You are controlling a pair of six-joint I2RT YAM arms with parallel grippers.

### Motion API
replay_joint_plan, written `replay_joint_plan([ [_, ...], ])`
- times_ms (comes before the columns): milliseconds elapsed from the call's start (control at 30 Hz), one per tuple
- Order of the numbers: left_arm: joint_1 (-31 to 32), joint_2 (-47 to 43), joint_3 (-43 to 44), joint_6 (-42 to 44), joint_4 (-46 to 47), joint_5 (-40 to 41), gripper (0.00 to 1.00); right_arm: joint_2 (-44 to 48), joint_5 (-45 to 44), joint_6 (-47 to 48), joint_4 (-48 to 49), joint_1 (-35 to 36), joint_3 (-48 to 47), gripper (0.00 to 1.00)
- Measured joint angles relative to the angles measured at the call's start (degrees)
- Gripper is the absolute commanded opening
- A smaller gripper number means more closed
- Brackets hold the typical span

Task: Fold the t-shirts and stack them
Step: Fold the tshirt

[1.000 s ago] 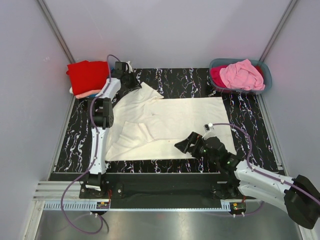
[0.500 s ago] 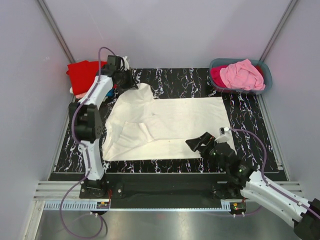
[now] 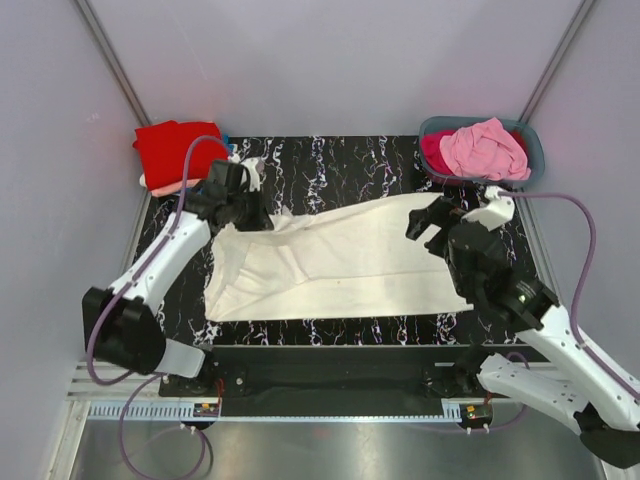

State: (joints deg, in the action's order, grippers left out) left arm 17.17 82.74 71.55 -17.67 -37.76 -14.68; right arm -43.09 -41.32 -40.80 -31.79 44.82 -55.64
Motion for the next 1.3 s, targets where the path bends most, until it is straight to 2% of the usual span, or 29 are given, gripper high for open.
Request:
replay_joint_plan([
  [100, 1.2, -7.54, -5.64, -0.48, -0.7, 1.6, 0.0, -7.87, -0.37, 3.89, -3.08, -3.61, -6.36, 0.94],
  [167, 1.38, -12.74, -7.96, -0.9, -1.22, 2.4, 0.0, -12.22, 2.67, 5.75, -4.26, -8.33, -8.37, 0.93],
  [333, 1.31, -26.18, -12.76, -1.81, -1.68, 4.42, 0.0, -19.19, 11.8, 8.07, -5.62, -21.46, -8.74, 0.94],
  [433, 1.31, -28.83, -15.54, -1.81, -1.6, 4.96, 0.0, -23.26, 17.11, 8.85, -5.44, -27.06, -8.74, 0.94],
  [600, 1.31, -27.69, -22.12, -1.7, -1.9, 5.92, 0.0, -34.32, 27.39, 9.35, -3.08, -35.63, -8.5, 0.93],
  [733, 1.31, -26.53, -23.28, -1.42, -2.91, 6.14, 0.0, -42.84, 34.23, 9.51, -0.42, -40.13, -7.76, 0.89],
  [967, 1.4, -26.53, -23.28, -1.33, -2.05, 6.25, 0.0, -54.01, 42.56, 9.53, 3.76, -46.73, -10.32, 0.7],
  [1000, 1.46, -26.53, -23.28, -1.33, -2.03, 6.36, 0.0, -55.58, 43.17, 9.51, 4.35, -47.65, -11.21, 0.62],
  [1100, 1.55, -26.53, -23.28, -1.33, -1.99, 6.56, 0.0, -59.93, 45.16, 9.11, 6.67, -50.03, -13.53, 0.51],
  [1300, 1.6, -26.49, -23.28, -1.33, -1.99, 7.19, 0.0, -65.79, 47.3, 8.57, 10.29, -51.25, -15.96, 0.47],
])
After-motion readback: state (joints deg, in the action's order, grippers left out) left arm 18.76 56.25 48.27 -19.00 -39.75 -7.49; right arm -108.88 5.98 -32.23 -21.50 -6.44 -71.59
